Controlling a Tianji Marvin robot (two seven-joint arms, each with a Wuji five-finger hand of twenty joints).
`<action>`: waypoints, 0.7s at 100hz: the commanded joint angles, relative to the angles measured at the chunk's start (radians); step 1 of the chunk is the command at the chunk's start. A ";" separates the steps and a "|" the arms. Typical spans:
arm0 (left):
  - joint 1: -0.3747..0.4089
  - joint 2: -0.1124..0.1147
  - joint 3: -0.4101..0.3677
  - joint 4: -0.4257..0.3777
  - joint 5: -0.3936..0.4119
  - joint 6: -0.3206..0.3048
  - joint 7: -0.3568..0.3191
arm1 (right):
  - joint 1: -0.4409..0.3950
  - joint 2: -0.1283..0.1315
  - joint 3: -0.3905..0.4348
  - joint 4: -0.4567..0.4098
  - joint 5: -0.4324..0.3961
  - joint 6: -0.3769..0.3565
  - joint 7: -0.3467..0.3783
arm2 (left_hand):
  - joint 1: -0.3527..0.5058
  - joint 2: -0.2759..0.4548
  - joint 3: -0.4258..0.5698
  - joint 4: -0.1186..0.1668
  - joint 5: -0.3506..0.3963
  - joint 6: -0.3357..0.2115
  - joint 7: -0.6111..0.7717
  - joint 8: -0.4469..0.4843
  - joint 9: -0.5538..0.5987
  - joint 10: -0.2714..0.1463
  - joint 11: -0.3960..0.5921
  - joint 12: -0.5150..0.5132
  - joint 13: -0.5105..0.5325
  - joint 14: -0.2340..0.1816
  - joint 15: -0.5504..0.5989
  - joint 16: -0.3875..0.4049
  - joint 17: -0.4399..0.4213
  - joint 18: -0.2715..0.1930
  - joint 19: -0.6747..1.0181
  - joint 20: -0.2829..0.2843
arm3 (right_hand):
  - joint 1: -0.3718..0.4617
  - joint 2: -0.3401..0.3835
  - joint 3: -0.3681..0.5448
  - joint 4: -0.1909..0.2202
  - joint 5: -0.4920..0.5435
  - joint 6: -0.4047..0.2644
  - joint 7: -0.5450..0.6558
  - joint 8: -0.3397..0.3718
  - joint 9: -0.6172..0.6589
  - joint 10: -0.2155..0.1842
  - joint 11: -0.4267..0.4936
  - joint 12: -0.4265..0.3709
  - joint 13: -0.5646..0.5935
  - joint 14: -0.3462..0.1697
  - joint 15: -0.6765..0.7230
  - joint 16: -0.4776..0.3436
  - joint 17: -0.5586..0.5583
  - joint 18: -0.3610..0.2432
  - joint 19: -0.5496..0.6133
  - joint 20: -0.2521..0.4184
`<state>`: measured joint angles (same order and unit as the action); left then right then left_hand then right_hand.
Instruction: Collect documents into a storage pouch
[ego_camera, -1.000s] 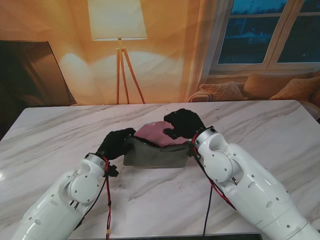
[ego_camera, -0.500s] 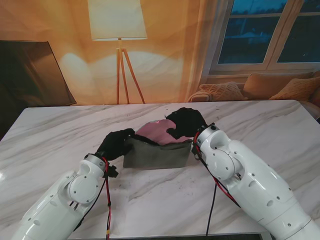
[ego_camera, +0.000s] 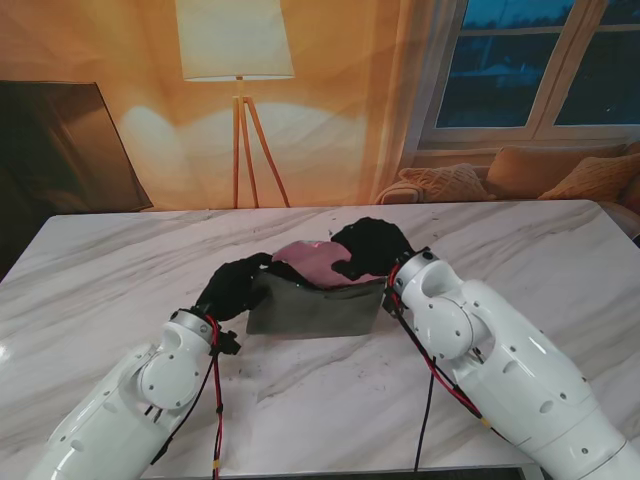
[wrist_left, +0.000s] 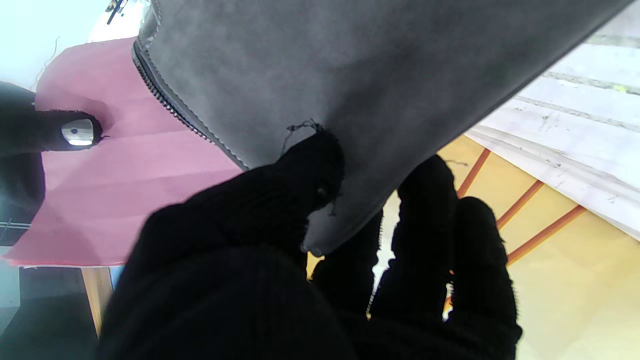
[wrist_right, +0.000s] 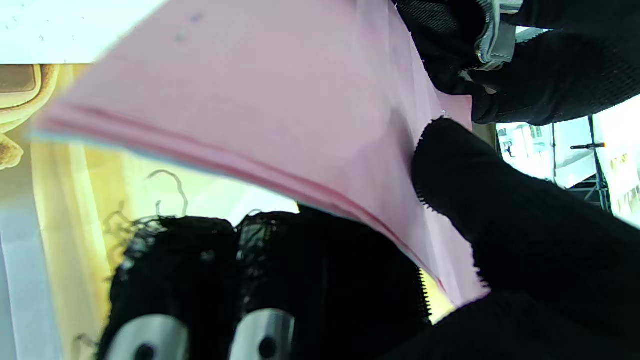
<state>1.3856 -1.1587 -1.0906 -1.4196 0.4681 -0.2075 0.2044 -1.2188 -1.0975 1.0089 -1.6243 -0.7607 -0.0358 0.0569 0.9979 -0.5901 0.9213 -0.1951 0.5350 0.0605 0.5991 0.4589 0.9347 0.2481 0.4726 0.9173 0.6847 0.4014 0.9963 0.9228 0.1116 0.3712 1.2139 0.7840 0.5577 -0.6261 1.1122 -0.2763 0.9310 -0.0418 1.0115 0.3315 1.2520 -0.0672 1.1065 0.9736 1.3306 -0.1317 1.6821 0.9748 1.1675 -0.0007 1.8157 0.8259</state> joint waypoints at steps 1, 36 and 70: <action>-0.001 -0.010 0.005 0.004 -0.010 -0.003 -0.012 | -0.011 0.003 0.003 -0.015 0.000 0.004 0.022 | 0.020 -0.020 0.037 -0.026 -0.042 -0.020 -0.042 -0.023 -0.033 -0.037 -0.026 -0.020 -0.032 0.006 -0.058 -0.007 -0.007 -0.078 0.036 -0.003 | 0.001 -0.002 0.059 -0.030 0.030 0.011 0.024 0.011 0.142 0.164 0.076 0.018 -0.006 -0.161 0.080 0.020 0.066 -0.046 0.278 0.008; 0.002 -0.022 0.000 0.002 -0.087 0.008 -0.014 | -0.012 0.004 0.005 -0.022 0.027 -0.001 0.044 | -0.053 0.062 0.091 0.020 -0.038 -0.026 0.106 0.074 -0.224 -0.009 0.032 -0.208 -0.121 -0.011 -0.159 -0.059 -0.043 -0.072 0.004 -0.019 | -0.002 0.007 0.061 -0.033 0.030 0.018 0.029 0.020 0.141 0.162 0.076 0.023 -0.006 -0.161 0.080 0.023 0.065 -0.042 0.278 0.015; -0.002 -0.024 0.004 0.006 -0.121 0.030 -0.034 | -0.021 0.008 0.025 -0.013 0.030 -0.024 0.050 | -0.099 0.091 0.100 0.062 -0.026 0.030 0.167 0.097 -0.281 -0.007 0.073 -0.294 -0.141 -0.013 -0.158 -0.101 -0.052 -0.077 -0.007 -0.010 | 0.001 0.016 0.049 -0.032 0.023 -0.034 0.019 0.064 0.101 0.157 0.052 0.023 -0.005 -0.116 0.061 -0.029 0.018 -0.028 0.278 -0.061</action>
<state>1.3835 -1.1761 -1.0884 -1.4143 0.3570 -0.1827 0.1817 -1.2357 -1.0942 1.0320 -1.6403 -0.7252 -0.0564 0.0882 0.9202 -0.5198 0.9859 -0.1626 0.5558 0.0614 0.7942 0.5702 0.6812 0.2491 0.5249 0.6174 0.5688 0.3883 0.8356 0.8280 0.0694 0.3590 1.1935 0.7702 0.5577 -0.6271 1.1242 -0.2866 0.9311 -0.0559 1.0197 0.3771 1.2530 -0.0673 1.1065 0.9807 1.3306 -0.1306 1.6827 0.9624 1.1658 0.0019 1.8165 0.7877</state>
